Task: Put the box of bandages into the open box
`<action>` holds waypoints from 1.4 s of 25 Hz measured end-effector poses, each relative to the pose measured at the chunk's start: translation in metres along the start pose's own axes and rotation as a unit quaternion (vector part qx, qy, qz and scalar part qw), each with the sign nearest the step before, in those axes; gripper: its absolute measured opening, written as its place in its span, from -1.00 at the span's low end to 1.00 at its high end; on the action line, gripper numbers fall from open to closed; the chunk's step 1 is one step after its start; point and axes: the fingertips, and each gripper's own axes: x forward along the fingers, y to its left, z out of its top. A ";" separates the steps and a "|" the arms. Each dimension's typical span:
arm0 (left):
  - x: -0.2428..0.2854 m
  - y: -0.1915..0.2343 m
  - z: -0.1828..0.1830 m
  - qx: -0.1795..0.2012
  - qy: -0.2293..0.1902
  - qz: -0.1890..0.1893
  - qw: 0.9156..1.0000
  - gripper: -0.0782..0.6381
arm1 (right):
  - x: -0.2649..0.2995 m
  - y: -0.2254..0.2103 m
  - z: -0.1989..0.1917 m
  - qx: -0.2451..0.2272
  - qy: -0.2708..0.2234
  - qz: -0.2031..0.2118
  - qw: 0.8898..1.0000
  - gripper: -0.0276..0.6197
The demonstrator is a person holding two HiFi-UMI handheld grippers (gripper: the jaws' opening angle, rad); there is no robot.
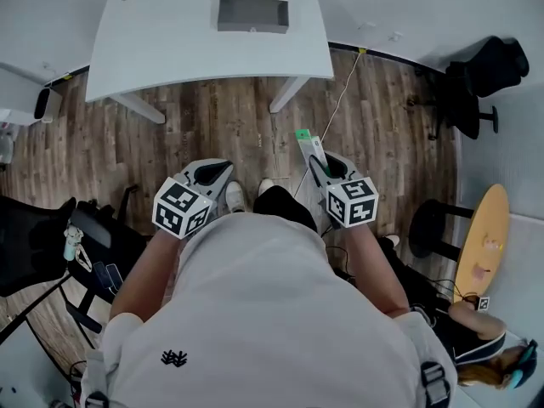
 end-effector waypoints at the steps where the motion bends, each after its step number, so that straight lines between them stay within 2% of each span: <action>1: -0.001 0.005 0.001 -0.005 -0.003 0.005 1.000 -0.76 | 0.005 -0.001 0.006 -0.003 0.000 0.002 1.000 -0.64; 7: -0.001 0.042 0.014 -0.026 -0.014 0.037 0.999 -0.76 | 0.048 -0.018 0.044 -0.013 -0.001 0.019 1.000 -0.64; 10: -0.001 0.071 0.026 -0.036 -0.014 0.065 0.997 -0.76 | 0.075 -0.029 0.070 -0.012 -0.006 0.030 0.999 -0.64; 22: 0.032 0.166 0.126 -0.034 -0.029 0.130 0.990 -0.76 | 0.181 -0.081 0.184 -0.051 0.000 0.079 0.996 -0.64; 31: 0.060 0.197 0.152 -0.056 -0.032 0.160 0.985 -0.76 | 0.240 -0.108 0.245 -0.071 -0.002 0.113 0.991 -0.64; 35: 0.064 0.203 0.156 -0.068 -0.038 0.161 0.984 -0.76 | 0.263 -0.112 0.265 -0.081 0.000 0.116 0.990 -0.64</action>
